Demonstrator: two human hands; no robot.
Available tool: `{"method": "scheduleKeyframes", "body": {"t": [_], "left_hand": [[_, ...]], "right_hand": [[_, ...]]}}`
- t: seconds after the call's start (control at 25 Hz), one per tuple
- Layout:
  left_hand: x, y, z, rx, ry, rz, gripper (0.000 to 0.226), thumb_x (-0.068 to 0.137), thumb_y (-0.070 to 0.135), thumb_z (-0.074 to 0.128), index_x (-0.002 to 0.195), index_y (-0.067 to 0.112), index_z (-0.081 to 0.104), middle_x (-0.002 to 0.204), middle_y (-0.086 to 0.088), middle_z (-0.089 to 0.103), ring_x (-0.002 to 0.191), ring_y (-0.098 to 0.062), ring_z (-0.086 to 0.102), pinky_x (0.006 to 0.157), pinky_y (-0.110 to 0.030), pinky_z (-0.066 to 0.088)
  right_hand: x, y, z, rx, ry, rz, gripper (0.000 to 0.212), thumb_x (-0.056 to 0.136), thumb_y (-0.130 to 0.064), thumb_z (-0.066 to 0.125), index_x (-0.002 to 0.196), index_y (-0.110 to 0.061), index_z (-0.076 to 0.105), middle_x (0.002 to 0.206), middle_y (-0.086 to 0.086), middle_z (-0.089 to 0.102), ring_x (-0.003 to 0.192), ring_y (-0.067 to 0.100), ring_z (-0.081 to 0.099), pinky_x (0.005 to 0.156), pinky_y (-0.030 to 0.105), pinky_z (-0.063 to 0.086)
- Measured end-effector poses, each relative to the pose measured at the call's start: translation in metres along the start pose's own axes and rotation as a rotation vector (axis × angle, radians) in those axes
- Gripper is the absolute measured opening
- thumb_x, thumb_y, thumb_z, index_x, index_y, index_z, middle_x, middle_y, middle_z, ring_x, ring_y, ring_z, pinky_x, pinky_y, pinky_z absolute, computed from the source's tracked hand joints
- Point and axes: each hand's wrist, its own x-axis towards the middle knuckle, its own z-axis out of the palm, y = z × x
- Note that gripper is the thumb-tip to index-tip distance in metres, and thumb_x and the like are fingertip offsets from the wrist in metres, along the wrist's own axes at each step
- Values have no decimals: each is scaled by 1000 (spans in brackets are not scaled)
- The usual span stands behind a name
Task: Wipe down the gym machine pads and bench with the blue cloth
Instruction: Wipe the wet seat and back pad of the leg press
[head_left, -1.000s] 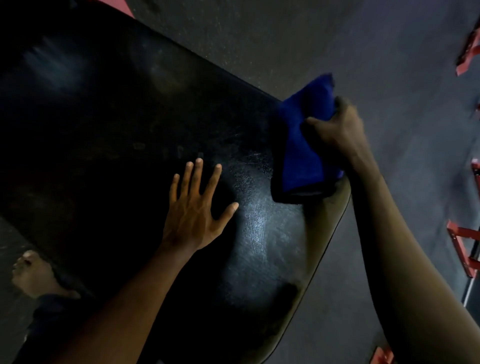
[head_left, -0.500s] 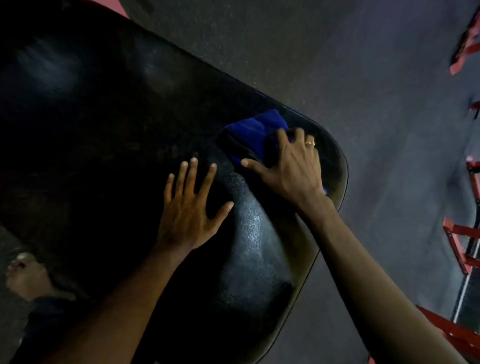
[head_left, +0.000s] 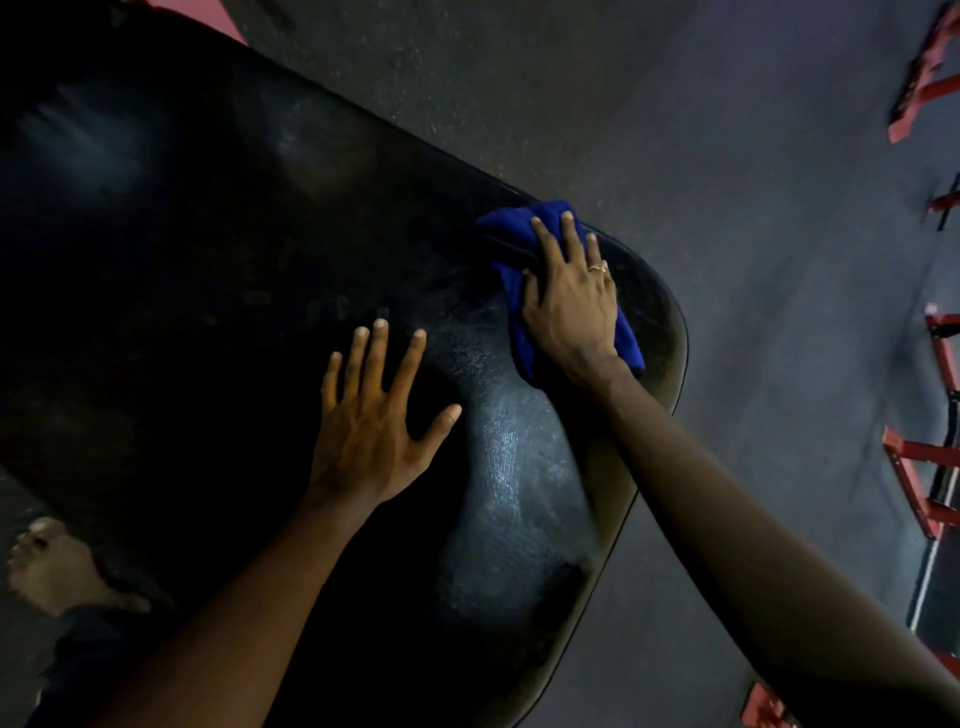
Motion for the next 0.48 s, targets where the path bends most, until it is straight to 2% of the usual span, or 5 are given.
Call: {"method": "scheduleKeyframes", "body": {"t": [0.12,0.24,0.36,0.48], "left_hand": [[0,0,1,-12,-22,-1,85,90,77,23,159,29,9,166,-12,3,153,-27,0,122,-51,8],[0,0,1,-10,-15,-6,84,90,77,22,159,30,8,166,-12,2,153,-27,-1,122,-51,8],[1,-1,3,-9,-23,-6,84,90,77,24,159,30,7,166,-11,1,153,-26,-1,122,-51,7],[2,-1,3,-7,-19,-1,84,91,77,25,159,30,8,166,-12,2,153,-26,-1,122,-51,7]], "right_hand": [[-49,17,-3,58,67,65,57,102,-38,41,156,-31,26,168,0,15,153,30,18,121,47,26],[-90,44,-9,35,107,121,59,101,-39,43,156,-29,26,167,-2,16,153,26,17,124,45,19],[-26,59,-11,42,132,257,59,100,-38,41,156,-26,27,166,3,19,152,32,19,123,49,16],[36,51,-14,60,150,369,56,98,-42,35,148,-17,39,158,10,35,142,41,34,115,57,29]]}}
